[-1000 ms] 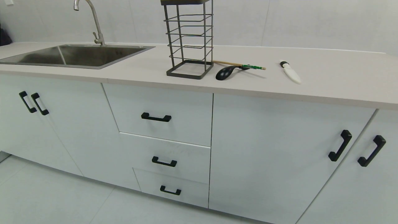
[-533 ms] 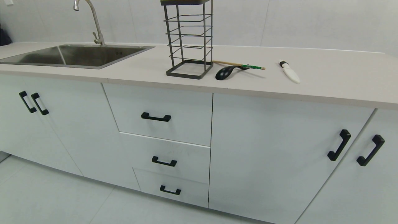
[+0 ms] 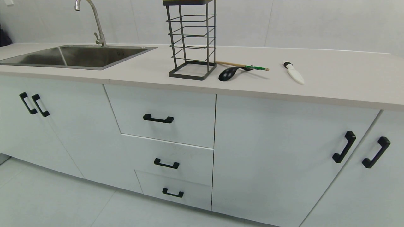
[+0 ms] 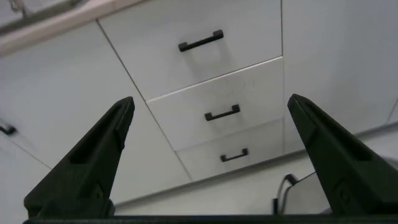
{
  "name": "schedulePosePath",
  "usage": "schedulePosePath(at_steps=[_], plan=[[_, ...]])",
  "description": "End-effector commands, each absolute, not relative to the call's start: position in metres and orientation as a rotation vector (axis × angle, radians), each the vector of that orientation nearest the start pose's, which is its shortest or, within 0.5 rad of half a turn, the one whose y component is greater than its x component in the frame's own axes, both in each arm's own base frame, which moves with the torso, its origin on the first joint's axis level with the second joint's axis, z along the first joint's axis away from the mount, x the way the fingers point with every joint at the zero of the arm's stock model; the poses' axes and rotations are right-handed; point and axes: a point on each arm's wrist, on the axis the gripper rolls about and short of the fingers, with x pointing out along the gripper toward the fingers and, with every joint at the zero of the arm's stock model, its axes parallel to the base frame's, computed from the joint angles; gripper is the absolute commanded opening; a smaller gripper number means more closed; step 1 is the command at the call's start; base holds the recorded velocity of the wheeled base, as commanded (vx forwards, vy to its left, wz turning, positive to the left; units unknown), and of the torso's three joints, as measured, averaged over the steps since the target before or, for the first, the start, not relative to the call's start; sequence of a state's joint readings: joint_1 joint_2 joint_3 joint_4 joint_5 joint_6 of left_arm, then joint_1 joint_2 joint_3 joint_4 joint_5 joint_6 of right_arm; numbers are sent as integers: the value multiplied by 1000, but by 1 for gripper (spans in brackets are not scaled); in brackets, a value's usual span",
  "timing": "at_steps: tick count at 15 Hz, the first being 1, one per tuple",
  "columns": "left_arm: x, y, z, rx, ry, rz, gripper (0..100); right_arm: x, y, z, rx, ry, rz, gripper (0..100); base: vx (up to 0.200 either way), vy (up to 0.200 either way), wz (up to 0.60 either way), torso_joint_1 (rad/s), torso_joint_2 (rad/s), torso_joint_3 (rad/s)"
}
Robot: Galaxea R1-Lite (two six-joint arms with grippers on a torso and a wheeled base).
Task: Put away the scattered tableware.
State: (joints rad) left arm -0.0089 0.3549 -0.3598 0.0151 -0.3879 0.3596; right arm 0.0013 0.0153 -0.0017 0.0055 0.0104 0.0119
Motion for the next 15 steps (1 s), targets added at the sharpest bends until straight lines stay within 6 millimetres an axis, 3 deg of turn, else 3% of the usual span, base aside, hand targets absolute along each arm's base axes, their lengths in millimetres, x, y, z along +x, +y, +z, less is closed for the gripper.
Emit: schedulePosePath(at_steps=[1,4,6,10,15], plan=[[20,-9,193,453,-8,-449,100,-22,0,76,12,20,12,0,0,0,0,0,0,0],[42,-10,207,584,16,-477,100,-22,0,76,12,22,14,0,0,0,0,0,0,0],[53,-13,204,646,42,-544,100,-22,0,76,12,22,12,0,0,0,0,0,0,0],[73,-19,190,711,148,-653,100,-22,0,76,12,20,12,0,0,0,0,0,0,0],[113,-33,154,938,288,-891,100,-22,0,76,12,22,12,0,0,0,0,0,0,0]])
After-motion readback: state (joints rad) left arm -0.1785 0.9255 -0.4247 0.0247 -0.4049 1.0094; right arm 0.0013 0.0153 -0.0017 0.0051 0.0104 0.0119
